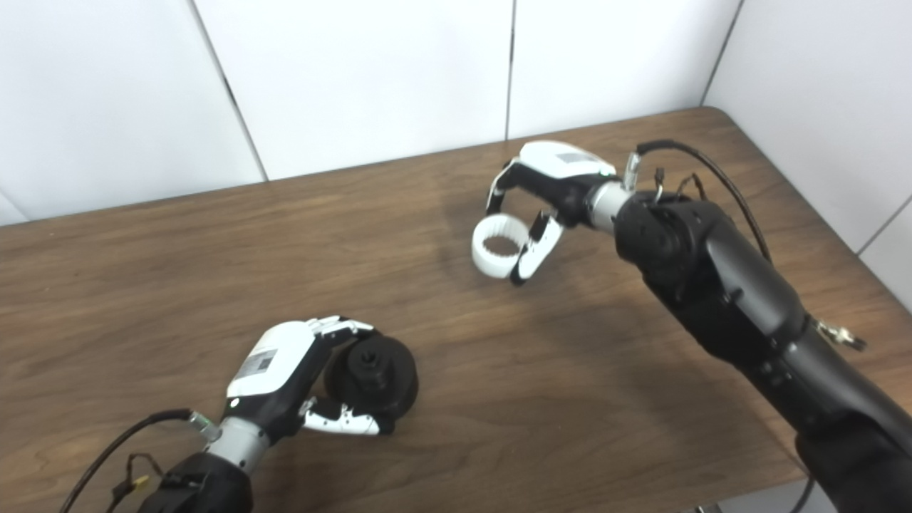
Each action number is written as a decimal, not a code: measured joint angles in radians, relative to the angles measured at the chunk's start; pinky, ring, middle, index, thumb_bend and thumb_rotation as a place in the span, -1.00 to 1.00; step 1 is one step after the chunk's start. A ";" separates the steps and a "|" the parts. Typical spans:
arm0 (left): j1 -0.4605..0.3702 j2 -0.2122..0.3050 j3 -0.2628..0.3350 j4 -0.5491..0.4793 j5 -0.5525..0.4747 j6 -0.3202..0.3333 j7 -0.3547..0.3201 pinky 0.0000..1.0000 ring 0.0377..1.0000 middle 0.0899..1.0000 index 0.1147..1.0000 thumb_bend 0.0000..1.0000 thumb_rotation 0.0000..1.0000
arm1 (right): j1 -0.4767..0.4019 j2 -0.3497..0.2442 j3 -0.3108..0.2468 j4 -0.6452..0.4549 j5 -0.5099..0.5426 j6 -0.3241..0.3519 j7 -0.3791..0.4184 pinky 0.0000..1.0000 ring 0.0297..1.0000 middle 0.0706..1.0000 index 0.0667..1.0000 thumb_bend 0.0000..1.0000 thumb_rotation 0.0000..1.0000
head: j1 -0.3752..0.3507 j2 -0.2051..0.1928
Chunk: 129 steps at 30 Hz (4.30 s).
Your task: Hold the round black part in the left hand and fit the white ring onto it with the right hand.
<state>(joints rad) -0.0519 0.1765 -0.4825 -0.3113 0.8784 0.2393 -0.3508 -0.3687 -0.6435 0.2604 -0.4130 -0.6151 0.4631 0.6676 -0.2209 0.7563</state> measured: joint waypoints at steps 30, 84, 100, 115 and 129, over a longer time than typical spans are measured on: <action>-0.003 -0.018 -0.020 0.019 0.026 -0.003 0.023 0.84 0.76 0.53 -0.17 0.05 -0.89 | 0.080 0.165 0.082 -0.138 -0.069 -0.053 0.113 0.89 0.89 0.56 -0.11 0.05 -0.73 | 0.037 0.037; -0.026 -0.033 -0.042 0.028 0.078 0.023 0.007 0.87 0.78 0.55 -0.17 0.05 -0.89 | 0.011 0.248 0.186 -0.166 -0.208 -0.171 0.128 0.81 0.86 0.53 -0.11 0.05 -0.73 | 0.051 0.048; -0.025 -0.042 -0.041 0.026 0.091 0.026 0.002 0.85 0.75 0.52 -0.17 0.05 -0.89 | 0.012 0.266 0.192 -0.140 -0.269 -0.246 0.153 0.78 0.85 0.52 -0.11 0.05 -0.74 | 0.054 0.063; -0.025 -0.042 -0.043 0.021 0.095 0.026 -0.008 0.84 0.75 0.53 -0.17 0.05 -0.89 | 0.014 0.254 0.149 -0.096 -0.261 -0.251 0.153 0.80 0.87 0.54 -0.11 0.05 -0.73 | 0.054 0.077; -0.025 -0.047 -0.043 0.017 0.099 0.029 -0.019 0.83 0.75 0.55 -0.17 0.05 -0.89 | 0.034 0.252 0.130 -0.078 -0.240 -0.258 0.139 0.78 0.85 0.54 -0.11 0.05 -0.73 | 0.058 0.089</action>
<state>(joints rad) -0.0766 0.1299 -0.5251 -0.2943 0.9778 0.2686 -0.3693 -0.3352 -0.3914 0.3904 -0.4907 -0.8546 0.2052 0.8063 -0.1626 0.8452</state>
